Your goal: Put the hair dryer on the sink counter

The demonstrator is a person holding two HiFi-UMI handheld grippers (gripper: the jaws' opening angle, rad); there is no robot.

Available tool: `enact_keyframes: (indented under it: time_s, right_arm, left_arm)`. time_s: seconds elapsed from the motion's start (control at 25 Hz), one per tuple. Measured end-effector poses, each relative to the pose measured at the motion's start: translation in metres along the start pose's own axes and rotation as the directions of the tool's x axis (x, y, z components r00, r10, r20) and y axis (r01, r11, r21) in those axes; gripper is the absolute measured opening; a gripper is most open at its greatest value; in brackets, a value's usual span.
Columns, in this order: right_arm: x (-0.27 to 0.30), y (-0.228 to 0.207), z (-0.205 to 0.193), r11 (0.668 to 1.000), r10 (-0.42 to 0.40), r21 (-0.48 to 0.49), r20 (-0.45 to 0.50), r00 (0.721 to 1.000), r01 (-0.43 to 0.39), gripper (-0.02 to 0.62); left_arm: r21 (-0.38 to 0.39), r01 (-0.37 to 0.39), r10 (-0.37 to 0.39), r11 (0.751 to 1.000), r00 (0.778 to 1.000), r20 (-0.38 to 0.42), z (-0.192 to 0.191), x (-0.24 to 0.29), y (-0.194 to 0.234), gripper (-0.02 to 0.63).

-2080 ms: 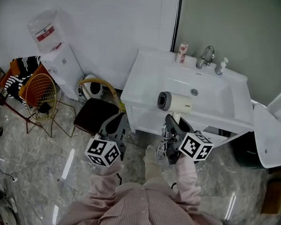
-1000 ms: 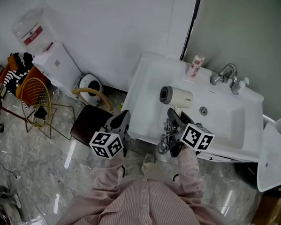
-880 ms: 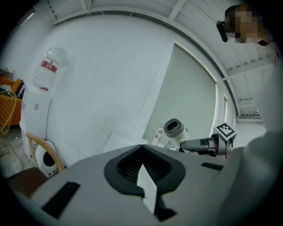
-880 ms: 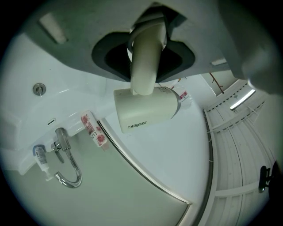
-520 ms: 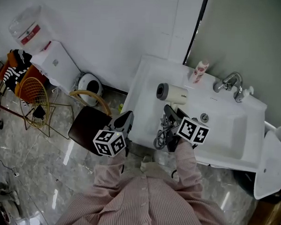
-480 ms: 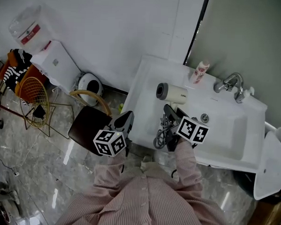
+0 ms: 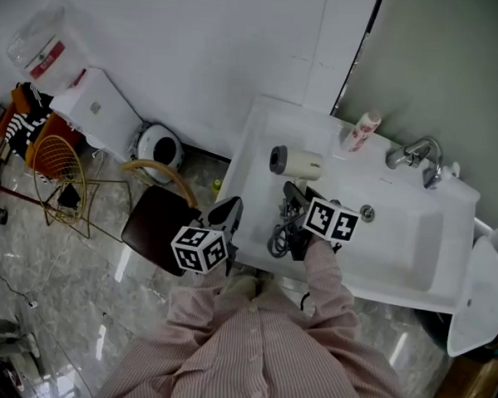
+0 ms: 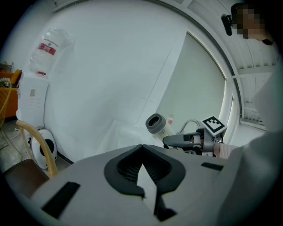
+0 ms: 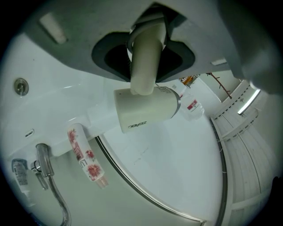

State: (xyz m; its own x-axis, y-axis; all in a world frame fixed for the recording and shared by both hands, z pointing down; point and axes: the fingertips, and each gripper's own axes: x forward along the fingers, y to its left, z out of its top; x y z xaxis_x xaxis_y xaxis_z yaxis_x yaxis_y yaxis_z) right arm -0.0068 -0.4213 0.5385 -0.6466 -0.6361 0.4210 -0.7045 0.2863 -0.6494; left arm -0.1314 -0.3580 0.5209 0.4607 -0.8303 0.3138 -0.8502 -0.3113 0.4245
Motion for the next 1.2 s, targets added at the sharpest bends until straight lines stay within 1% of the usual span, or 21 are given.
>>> enact_keyframes:
  time_s: [0.2,0.44,0.52,0.64,0.8,1.0,1.2]
  right_arm:
    - [0.027,-0.013,-0.005,0.997,-0.055,-0.048,-0.058,0.997,0.052,0.168]
    - [0.055,-0.023,-0.014,0.994,-0.098,-0.050,-0.103,0.990,0.093,0.168]
    - [0.062,-0.026,-0.018,0.992,-0.116,-0.064,-0.124,0.986,0.108,0.169]
    - [0.069,-0.030,-0.024,0.988,-0.140,-0.085,-0.151,0.979,0.129,0.168]
    - [0.077,-0.036,-0.029,0.984,-0.169,-0.085,-0.173,0.970,0.156,0.168]
    - [0.082,-0.041,-0.034,0.976,-0.203,-0.113,-0.198,0.959,0.184,0.169]
    - [0.086,-0.043,-0.037,0.972,-0.224,-0.115,-0.214,0.951,0.203,0.168]
  left_arm:
    - [-0.002,0.010,-0.010,1.000,0.998,-0.059,-0.009,0.019,0.009,-0.003]
    - [-0.003,0.021,-0.021,1.000,0.992,-0.122,-0.022,0.038,0.015,-0.002]
    - [0.002,0.028,-0.027,1.000,0.990,-0.140,-0.024,0.043,0.015,-0.003]
    - [0.006,0.035,-0.034,0.999,0.987,-0.157,-0.026,0.048,0.015,-0.002]
    - [0.007,0.033,-0.031,0.999,0.984,-0.174,-0.028,0.053,0.018,-0.003]
    - [0.004,0.024,-0.023,1.000,0.983,-0.180,-0.028,0.055,0.023,-0.002]
    - [0.000,0.018,-0.017,1.000,0.983,-0.184,-0.028,0.054,0.027,-0.002]
